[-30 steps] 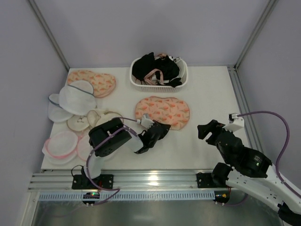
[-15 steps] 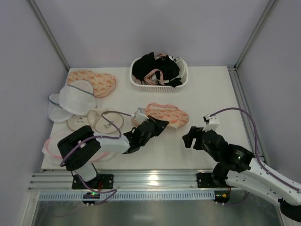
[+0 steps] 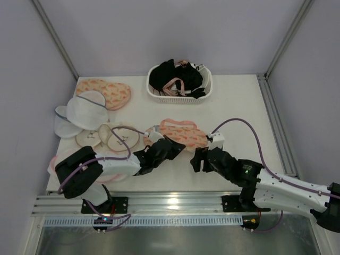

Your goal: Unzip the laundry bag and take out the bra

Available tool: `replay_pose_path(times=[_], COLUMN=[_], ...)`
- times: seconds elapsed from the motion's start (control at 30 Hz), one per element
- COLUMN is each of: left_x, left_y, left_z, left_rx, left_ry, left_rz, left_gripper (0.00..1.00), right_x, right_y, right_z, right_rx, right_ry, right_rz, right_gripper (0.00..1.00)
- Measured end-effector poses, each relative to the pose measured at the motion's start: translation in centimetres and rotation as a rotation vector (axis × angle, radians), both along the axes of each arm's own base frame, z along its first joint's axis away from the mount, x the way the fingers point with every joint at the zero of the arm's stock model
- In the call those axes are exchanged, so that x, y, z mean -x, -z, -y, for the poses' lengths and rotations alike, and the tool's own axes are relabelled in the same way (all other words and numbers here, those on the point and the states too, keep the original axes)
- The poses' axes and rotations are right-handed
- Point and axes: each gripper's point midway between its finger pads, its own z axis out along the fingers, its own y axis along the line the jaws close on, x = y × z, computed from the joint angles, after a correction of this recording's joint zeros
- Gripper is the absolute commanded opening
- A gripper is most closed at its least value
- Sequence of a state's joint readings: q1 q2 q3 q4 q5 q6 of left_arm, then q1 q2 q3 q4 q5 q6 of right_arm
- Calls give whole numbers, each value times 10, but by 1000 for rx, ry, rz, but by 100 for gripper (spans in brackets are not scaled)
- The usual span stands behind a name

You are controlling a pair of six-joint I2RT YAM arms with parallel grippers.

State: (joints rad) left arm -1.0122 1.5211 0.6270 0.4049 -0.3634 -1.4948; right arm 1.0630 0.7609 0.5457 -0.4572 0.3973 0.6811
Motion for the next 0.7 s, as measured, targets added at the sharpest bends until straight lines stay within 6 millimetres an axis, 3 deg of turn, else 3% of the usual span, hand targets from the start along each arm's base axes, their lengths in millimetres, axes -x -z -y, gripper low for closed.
replay_pose_path(times=[0.17,0.6,0.7], left_x=[5,13,15], left_y=[7,-5,-6], left_z=[-4,1,2], left_rx=[-6,38,44], left_ry=[3,47,56], left_rz=[-25,-36,-41], left_gripper=[0,0,0], right_x=[-5,-21,-25], right_y=[13,36,38], right_z=[-8,-7,-6], right_rx=[33,110,126], right_ry=[9,99,121], right_rz=[-23,-23,-11], right_gripper=[71,59,52])
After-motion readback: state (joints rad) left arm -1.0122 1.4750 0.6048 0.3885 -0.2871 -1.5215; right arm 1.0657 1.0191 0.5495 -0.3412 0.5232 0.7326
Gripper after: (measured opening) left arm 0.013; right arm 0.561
